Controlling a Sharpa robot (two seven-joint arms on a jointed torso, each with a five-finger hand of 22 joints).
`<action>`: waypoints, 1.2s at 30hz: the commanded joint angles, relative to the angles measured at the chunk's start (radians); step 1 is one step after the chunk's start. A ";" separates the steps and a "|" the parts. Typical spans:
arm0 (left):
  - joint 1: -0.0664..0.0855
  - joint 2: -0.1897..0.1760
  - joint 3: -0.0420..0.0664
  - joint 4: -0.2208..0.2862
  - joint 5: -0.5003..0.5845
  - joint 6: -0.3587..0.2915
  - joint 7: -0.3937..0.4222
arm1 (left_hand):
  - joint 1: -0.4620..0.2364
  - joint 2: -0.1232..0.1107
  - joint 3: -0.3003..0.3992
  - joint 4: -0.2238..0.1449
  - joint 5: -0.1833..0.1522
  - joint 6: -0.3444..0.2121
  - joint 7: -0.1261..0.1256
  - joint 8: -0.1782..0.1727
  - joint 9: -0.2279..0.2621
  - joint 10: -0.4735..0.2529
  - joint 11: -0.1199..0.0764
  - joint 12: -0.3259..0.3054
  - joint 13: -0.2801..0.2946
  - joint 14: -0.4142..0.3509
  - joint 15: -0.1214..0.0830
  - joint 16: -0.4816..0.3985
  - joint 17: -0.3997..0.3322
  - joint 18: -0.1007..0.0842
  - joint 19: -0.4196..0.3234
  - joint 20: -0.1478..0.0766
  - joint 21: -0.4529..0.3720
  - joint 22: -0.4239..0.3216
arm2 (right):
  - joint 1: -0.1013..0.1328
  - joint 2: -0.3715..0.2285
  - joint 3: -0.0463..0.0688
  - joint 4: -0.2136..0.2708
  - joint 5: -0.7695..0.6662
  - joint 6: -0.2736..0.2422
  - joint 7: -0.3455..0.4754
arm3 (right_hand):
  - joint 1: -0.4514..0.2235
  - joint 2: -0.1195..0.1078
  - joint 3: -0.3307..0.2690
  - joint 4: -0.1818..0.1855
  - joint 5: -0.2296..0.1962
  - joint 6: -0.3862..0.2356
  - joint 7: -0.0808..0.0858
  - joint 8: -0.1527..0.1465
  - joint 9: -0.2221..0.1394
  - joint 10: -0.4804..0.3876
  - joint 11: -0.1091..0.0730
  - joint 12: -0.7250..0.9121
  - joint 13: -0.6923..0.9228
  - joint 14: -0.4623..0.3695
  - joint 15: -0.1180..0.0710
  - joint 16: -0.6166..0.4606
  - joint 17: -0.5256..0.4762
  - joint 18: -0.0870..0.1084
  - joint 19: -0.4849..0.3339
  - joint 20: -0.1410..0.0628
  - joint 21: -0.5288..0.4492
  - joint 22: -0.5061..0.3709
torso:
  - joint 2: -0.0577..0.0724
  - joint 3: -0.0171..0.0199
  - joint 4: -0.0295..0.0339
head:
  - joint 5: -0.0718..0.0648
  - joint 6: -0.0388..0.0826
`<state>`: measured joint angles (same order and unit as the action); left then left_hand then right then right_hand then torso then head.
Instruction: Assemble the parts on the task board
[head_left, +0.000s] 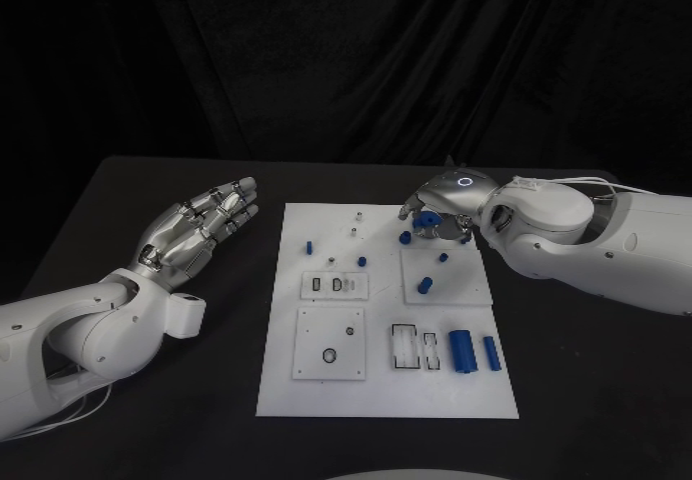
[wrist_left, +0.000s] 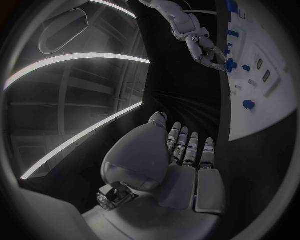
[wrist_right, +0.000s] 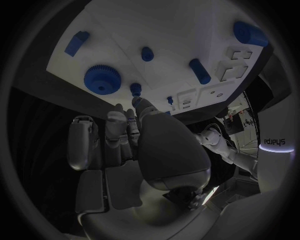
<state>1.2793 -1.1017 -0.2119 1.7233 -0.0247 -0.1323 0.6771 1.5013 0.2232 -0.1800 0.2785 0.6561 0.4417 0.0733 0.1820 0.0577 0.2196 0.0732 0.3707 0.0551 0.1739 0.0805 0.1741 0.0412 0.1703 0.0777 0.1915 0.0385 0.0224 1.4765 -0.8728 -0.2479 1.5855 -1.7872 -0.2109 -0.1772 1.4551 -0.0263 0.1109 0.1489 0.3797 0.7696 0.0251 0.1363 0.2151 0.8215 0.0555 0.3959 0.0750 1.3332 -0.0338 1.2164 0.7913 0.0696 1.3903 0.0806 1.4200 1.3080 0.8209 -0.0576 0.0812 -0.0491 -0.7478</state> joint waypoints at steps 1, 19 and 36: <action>0.003 0.003 0.001 0.001 0.011 0.019 0.129 | 0.010 0.001 0.007 -0.001 0.004 0.000 0.003 0.004 0.000 -0.003 0.006 0.002 0.000 0.000 0.003 0.002 0.000 0.009 0.002 0.003 0.005 0.001 | -0.005 0.006 0.001 -0.009 -0.011 -0.022 0.012 | 0.001 -0.011 0.008 0.001 0.008 0.006 0.000 0.005 0.002 0.009 0.003 -0.006 -0.001 0.006 0.002 0.008 0.003 -0.008 0.007 0.000 0.005 0.032 | -0.001 -0.0016 0.0008 | 0.002 -0.003; 0.002 0.008 0.001 -0.005 0.013 0.031 0.119 | 0.011 0.001 0.009 -0.002 0.004 -0.002 0.004 0.004 0.000 -0.004 0.008 0.002 0.000 0.000 0.005 0.002 0.000 0.009 0.002 0.004 0.005 0.001 | -0.029 0.026 0.001 -0.028 -0.011 0.003 0.033 | -0.012 -0.035 0.032 0.015 -0.009 -0.002 -0.007 -0.005 0.012 0.023 0.004 -0.019 0.002 0.007 0.002 0.009 0.006 -0.008 0.008 -0.001 0.007 0.040 | -0.003 -0.0025 -0.0009 | 0.006 -0.014; 0.002 0.010 0.001 -0.017 0.013 0.054 0.099 | 0.014 0.001 0.015 -0.003 0.004 0.000 0.010 0.007 0.000 -0.001 0.017 0.010 0.001 0.005 0.012 0.007 0.001 0.009 0.003 0.011 0.006 0.001 | -0.034 0.048 0.001 -0.057 -0.011 0.001 0.045 | -0.006 -0.041 0.069 0.017 -0.002 0.033 -0.006 0.008 0.030 0.034 0.003 -0.029 0.007 0.011 0.000 0.016 0.019 -0.010 0.014 -0.002 0.011 0.053 | -0.004 -0.0034 -0.0017 | 0.005 -0.021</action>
<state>1.2793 -1.0945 -0.2121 1.7060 -0.0163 -0.1017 0.6774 1.5051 0.2270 -0.1717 0.2759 0.6560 0.4380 0.0769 0.1820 0.0576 0.2201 0.0809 0.3753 0.0549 0.1775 0.0841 0.1741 0.0410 0.1702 0.0814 0.1952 0.0384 0.0221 1.4467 -0.8266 -0.2476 1.5327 -1.7888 -0.2096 -0.1400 1.4474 -0.0608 0.1745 0.1659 0.3748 0.7973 0.0191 0.1405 0.2436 0.8475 0.0566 0.3711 0.0806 1.3395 -0.0348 1.2282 0.8097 0.0698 1.3975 0.0804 1.4265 1.3075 0.8171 -0.0606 0.0796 -0.0437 -0.7678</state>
